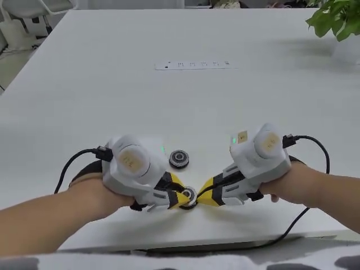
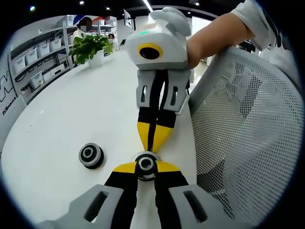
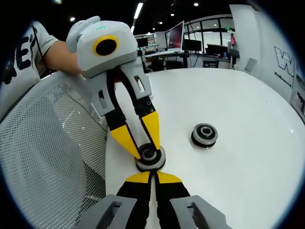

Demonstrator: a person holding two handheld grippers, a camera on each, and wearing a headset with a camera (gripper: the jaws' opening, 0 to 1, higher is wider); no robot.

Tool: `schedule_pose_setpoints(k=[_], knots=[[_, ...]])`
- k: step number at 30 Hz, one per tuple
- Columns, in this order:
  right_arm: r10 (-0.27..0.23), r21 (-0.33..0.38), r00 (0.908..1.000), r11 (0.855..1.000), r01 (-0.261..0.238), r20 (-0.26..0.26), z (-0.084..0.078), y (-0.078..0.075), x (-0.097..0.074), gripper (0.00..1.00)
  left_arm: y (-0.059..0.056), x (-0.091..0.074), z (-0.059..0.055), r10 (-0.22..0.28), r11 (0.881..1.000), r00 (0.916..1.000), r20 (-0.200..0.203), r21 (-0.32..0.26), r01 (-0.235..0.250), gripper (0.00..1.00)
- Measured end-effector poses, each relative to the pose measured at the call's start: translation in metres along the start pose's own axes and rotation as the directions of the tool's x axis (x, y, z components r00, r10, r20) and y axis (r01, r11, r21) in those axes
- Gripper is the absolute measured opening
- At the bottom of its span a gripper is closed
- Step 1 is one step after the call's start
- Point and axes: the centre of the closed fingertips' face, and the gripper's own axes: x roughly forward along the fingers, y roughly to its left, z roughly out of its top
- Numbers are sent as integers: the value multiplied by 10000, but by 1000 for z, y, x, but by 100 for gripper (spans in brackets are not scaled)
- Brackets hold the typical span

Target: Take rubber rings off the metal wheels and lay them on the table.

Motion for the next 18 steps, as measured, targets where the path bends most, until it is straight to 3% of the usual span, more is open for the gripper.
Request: schedule_pose_setpoints(k=[11,16,18], knots=[[28,1321,9993,9912,-78,380,3,-3,-4,0,0,0,0,41,10000,10000,0,-19,-41,8],[-75,2092,9974,9778,-77,717,5,-8,-6,0,0,1,0,81,10000,10000,-21,-21,-81,8],[-62,2595,9935,9654,-237,1138,12,-8,-6,0,0,1,0,97,10000,9999,-29,-25,-97,8]])
